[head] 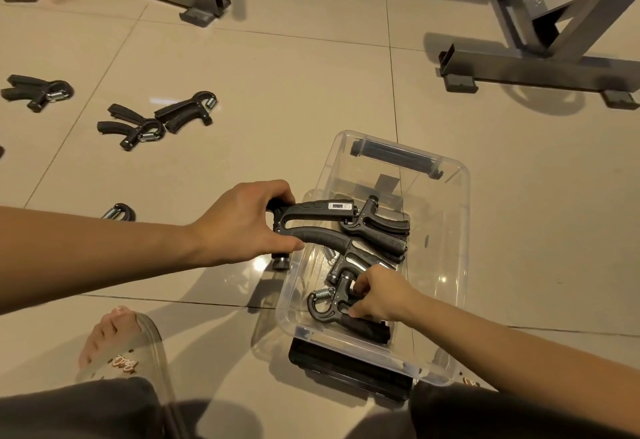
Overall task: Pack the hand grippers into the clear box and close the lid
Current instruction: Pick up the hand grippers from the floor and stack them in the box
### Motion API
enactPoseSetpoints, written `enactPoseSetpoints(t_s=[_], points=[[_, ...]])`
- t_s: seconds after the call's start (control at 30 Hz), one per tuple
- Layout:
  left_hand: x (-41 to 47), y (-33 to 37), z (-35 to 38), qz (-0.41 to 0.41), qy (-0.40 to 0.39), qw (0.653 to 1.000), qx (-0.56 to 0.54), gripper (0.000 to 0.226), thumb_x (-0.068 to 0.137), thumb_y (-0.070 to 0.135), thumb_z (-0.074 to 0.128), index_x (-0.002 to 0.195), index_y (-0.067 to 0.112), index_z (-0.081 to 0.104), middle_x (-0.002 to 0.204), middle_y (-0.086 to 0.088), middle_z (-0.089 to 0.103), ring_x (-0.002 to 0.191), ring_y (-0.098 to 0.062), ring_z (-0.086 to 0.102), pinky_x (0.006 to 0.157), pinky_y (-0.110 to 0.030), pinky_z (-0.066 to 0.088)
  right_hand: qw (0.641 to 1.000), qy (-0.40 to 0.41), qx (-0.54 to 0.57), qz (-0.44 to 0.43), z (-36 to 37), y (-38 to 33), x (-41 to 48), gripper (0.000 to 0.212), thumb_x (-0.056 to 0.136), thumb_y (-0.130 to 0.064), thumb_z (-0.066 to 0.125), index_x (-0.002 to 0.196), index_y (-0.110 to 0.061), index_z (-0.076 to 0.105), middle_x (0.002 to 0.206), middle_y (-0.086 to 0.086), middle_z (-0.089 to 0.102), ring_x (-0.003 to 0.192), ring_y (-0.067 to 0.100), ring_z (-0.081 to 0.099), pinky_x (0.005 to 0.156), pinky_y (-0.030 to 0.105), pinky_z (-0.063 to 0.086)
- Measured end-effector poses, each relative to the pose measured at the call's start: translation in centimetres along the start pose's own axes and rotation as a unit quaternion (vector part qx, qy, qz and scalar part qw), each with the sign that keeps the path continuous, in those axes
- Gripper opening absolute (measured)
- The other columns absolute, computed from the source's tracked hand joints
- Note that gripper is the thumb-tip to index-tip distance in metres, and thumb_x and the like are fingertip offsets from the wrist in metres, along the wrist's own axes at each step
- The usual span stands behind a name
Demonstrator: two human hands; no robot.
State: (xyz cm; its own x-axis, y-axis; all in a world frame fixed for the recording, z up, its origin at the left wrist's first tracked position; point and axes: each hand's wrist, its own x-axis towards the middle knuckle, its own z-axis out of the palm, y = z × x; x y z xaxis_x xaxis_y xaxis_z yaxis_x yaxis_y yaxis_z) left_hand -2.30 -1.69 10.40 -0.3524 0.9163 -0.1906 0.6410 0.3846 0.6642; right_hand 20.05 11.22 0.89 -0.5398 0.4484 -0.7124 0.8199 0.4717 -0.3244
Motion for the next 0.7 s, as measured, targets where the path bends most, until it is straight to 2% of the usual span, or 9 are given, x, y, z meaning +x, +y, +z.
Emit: enactPoseSetpoints(t_s=[0.1, 0.2, 0.3, 0.37, 0.43, 0.47, 0.53, 0.63, 0.7], points=[[0.2, 0.1, -0.3, 0.003, 0.005, 1.000, -0.002, 0.037, 0.066, 0.044, 0.087, 0.092, 0.033, 0.062, 0.087, 0.016, 0.068, 0.086, 0.001, 0.062, 0.081, -0.031, 0.054, 0.988, 0.033, 0.147, -0.022, -3.1, -0.4, -0.9, 0.034, 0.080, -0.027, 0.084, 0.110, -0.015, 0.072, 0.105, 0.004, 0.072, 0.096, 0.022, 0.068, 0.088, 0.038, 0.056], [0.6, 0.1, -0.8, 0.007, 0.007, 1.000, -0.003, 0.036, 0.067, 0.042, 0.086, 0.093, 0.033, 0.062, 0.088, 0.015, 0.068, 0.088, 0.000, 0.062, 0.081, -0.031, 0.054, 0.937, 0.081, 0.333, -0.061, -7.5, -0.9, -2.4, 0.023, 0.082, -0.020, 0.082, 0.104, -0.017, 0.073, 0.101, 0.006, 0.074, 0.094, 0.024, 0.070, 0.089, 0.040, 0.057], [1.1, 0.3, -1.3, 0.010, 0.007, 1.000, 0.001, 0.036, 0.068, 0.041, 0.086, 0.094, 0.033, 0.062, 0.090, 0.014, 0.067, 0.090, -0.003, 0.062, 0.078, -0.032, 0.055, 0.890, 0.130, 0.420, -0.123, -10.1, -2.1, -3.7, 0.026, 0.086, -0.028, 0.076, 0.110, -0.017, 0.072, 0.108, 0.007, 0.073, 0.097, 0.020, 0.072, 0.093, 0.041, 0.059], [1.4, 0.6, -1.3, 0.018, 0.005, 1.000, 0.010, 0.037, 0.067, 0.040, 0.085, 0.094, 0.033, 0.062, 0.090, 0.013, 0.066, 0.090, -0.004, 0.061, 0.075, -0.030, 0.054, 0.900, 0.180, 0.354, -0.179, -10.6, -3.1, -4.3, 0.041, 0.086, -0.039, 0.076, 0.121, -0.020, 0.068, 0.113, -0.002, 0.071, 0.102, 0.010, 0.068, 0.092, 0.033, 0.057], [1.7, 1.3, -1.3, 0.033, -0.001, 0.999, 0.020, 0.036, 0.067, 0.040, 0.085, 0.095, 0.032, 0.062, 0.091, 0.013, 0.066, 0.090, -0.005, 0.061, 0.073, -0.028, 0.051, 0.928, 0.211, 0.208, -0.227, -10.3, -4.2, -4.7, 0.064, 0.080, -0.051, 0.078, 0.134, -0.024, 0.059, 0.122, -0.012, 0.062, 0.109, 0.002, 0.059, 0.093, 0.023, 0.049], [1.8, 1.6, -1.3, 0.043, -0.004, 0.999, 0.025, 0.037, 0.067, 0.040, 0.084, 0.096, 0.031, 0.062, 0.091, 0.014, 0.065, 0.090, -0.005, 0.061, 0.073, -0.028, 0.051, 0.933, 0.227, 0.130, -0.247, -10.0, -4.6, -4.7, 0.071, 0.078, -0.055, 0.078, 0.137, -0.024, 0.056, 0.123, -0.013, 0.058, 0.110, 0.003, 0.056, 0.093, 0.024, 0.047], [2.1, 2.2, -1.3, 0.066, -0.004, 0.997, 0.042, 0.038, 0.067, 0.041, 0.083, 0.096, 0.030, 0.062, 0.092, 0.014, 0.064, 0.090, -0.005, 0.060, 0.077, -0.029, 0.051, 0.924, 0.266, 0.029, -0.273, -9.2, -5.1, -4.7, 0.071, 0.077, -0.059, 0.074, 0.136, -0.023, 0.056, 0.117, -0.012, 0.057, 0.104, 0.007, 0.054, 0.089, 0.030, 0.049], [2.2, 2.4, -1.2, 0.085, -0.005, 0.995, 0.060, 0.040, 0.067, 0.042, 0.083, 0.099, 0.031, 0.062, 0.094, 0.017, 0.062, 0.091, -0.003, 0.058, 0.079, -0.026, 0.050, 0.912, 0.298, 0.007, -0.281, -8.8, -5.1, -4.6, 0.060, 0.076, -0.054, 0.072, 0.128, -0.025, 0.060, 0.107, -0.012, 0.059, 0.095, 0.008, 0.056, 0.085, 0.032, 0.051], [2.1, 2.3, -1.1, 0.064, -0.017, 0.997, 0.032, 0.041, 0.069, 0.039, 0.085, 0.103, 0.032, 0.064, 0.096, 0.018, 0.064, 0.093, 0.001, 0.058, 0.076, -0.016, 0.047, 0.912, 0.298, -0.017, -0.281, -8.9, -4.9, -4.7, 0.059, 0.077, -0.052, 0.073, 0.128, -0.025, 0.061, 0.108, -0.010, 0.062, 0.095, 0.010, 0.058, 0.085, 0.031, 0.052]])
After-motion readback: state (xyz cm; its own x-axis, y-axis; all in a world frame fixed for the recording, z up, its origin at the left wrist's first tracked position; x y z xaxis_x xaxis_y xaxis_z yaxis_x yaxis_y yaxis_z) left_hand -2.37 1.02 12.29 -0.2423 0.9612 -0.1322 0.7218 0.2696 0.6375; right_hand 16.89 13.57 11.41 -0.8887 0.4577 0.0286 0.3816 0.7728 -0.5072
